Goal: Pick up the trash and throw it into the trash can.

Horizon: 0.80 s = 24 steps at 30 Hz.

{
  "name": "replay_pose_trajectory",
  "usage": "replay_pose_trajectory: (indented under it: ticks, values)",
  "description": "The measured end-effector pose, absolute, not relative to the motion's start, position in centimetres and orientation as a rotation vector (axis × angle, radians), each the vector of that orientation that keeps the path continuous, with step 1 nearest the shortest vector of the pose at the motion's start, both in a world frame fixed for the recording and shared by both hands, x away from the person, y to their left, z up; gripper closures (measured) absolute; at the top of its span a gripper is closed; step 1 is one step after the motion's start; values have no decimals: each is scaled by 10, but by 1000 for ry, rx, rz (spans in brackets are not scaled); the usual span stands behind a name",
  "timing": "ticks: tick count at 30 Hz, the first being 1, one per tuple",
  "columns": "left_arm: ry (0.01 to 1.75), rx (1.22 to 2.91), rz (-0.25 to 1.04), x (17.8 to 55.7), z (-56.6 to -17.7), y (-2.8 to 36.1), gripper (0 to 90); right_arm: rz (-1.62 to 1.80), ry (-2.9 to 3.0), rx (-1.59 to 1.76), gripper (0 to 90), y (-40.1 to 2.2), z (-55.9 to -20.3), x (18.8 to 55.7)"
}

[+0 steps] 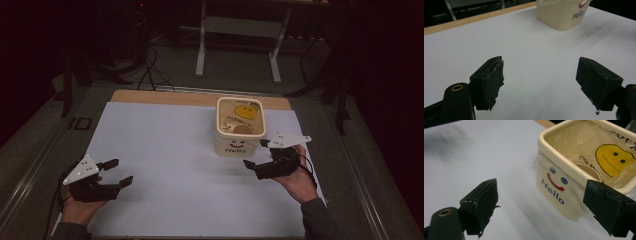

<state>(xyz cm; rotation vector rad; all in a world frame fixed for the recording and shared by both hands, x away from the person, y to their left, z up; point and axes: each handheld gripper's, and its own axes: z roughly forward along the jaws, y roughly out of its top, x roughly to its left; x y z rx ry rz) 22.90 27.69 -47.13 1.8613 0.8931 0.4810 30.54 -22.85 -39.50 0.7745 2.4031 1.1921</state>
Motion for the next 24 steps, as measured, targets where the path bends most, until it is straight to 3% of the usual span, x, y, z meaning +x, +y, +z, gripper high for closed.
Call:
replay_pose_trajectory:
  ticks: [24]
  values:
    - [891,1857,480,228,-471,276,223,1342,2324,730,117,-249,-424,279]
